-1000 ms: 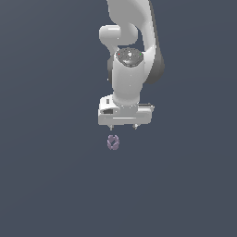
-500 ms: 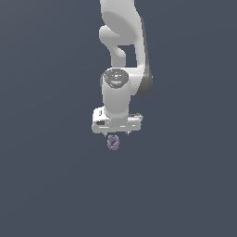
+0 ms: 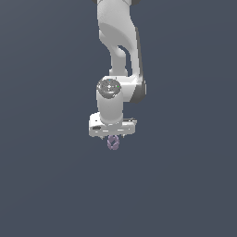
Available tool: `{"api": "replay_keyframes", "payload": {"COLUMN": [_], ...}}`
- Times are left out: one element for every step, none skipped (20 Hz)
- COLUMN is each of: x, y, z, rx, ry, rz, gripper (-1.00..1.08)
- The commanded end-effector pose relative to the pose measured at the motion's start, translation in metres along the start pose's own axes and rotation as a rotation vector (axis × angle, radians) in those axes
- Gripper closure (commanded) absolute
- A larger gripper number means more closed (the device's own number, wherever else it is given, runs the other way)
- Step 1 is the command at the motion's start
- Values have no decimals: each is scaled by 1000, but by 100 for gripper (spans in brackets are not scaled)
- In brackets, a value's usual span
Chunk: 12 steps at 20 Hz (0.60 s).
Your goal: Pick up the object and move it to a goal position.
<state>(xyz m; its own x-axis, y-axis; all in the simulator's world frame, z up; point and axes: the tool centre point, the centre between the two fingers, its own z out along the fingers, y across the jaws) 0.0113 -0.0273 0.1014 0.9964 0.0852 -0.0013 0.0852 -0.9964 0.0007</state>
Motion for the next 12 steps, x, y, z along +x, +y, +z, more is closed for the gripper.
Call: {"api": "replay_keyframes", "payload": {"x": [0, 0, 0, 0, 0, 0, -1, -1, -1, -1, -1, -1], "y": [0, 0, 0, 0, 0, 0, 0, 0, 0, 0, 0, 0], "z": [1, 3, 6, 10, 14, 19, 25, 31, 36, 40, 44, 47], "rx": [0, 0, 0, 0, 0, 0, 0, 0, 0, 0, 1, 1], "ry": [1, 1, 1, 1, 1, 1, 1, 1, 1, 1, 1, 1], "rz": [-1, -1, -1, -1, -1, -1, -1, -2, -2, -2, -3, -3], "gripper": [-92, -92, -92, -92, -92, -92, -92, -92, -92, -92, -92, -92]}}
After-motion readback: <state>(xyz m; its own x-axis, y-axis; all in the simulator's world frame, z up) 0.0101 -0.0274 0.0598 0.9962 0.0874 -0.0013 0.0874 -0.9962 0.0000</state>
